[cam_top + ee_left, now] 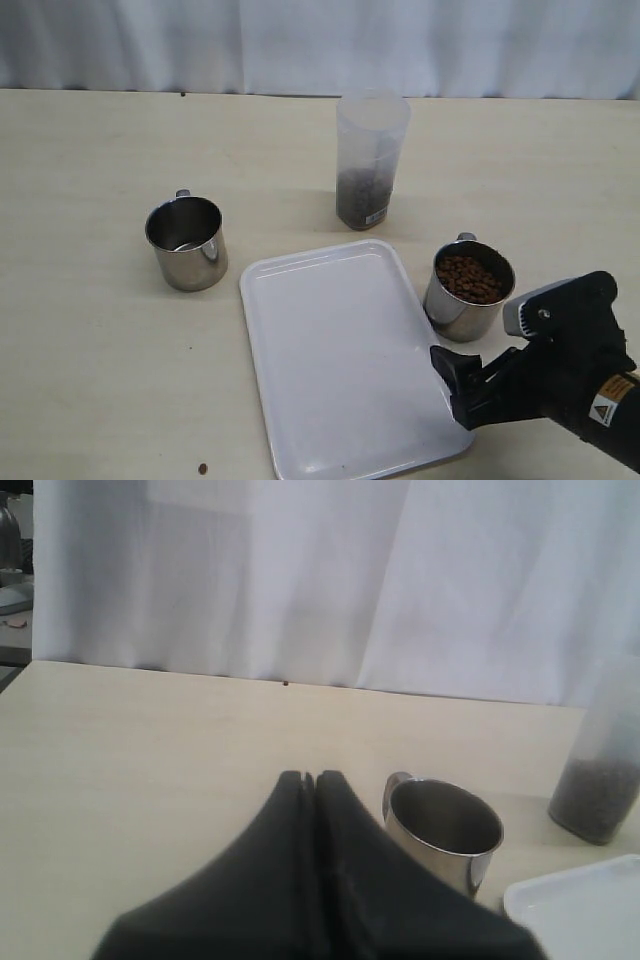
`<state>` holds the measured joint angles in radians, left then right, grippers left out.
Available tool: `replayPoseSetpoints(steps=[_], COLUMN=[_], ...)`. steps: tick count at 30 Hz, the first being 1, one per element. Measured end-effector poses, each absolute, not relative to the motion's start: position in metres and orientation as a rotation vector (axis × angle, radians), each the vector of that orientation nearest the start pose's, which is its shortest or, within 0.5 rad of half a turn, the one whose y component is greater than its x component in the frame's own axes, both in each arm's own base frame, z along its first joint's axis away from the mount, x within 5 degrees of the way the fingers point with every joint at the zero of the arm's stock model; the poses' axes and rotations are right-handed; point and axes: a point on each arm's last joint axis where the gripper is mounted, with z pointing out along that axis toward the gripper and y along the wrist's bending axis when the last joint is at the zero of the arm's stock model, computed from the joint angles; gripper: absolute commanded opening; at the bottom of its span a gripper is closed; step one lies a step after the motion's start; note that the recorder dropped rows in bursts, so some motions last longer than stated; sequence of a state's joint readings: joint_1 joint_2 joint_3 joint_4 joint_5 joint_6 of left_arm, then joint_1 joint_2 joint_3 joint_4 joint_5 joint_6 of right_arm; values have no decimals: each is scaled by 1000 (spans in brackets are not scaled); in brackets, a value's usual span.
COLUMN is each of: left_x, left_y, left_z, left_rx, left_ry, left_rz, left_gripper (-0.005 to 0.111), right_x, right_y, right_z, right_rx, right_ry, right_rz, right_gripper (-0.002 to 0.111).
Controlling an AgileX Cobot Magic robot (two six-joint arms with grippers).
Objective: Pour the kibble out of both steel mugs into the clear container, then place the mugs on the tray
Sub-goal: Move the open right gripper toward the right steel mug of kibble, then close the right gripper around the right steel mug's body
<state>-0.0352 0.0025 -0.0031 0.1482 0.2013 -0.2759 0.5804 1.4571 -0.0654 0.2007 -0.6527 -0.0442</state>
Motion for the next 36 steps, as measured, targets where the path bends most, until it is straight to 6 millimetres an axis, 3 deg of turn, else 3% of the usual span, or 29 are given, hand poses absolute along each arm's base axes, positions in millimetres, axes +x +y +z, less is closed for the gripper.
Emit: replayPoseSetpoints(steps=[36], left_x=[56], left_y=[1], left_z=[196], left_rx=[-102], left_ry=[1680], left_rz=[-100], left_gripper=[0], right_x=[165], right_y=[82], right_z=[96], right_rx=[-432], right_ry=[2185], right_rz=[82], right_gripper=[100])
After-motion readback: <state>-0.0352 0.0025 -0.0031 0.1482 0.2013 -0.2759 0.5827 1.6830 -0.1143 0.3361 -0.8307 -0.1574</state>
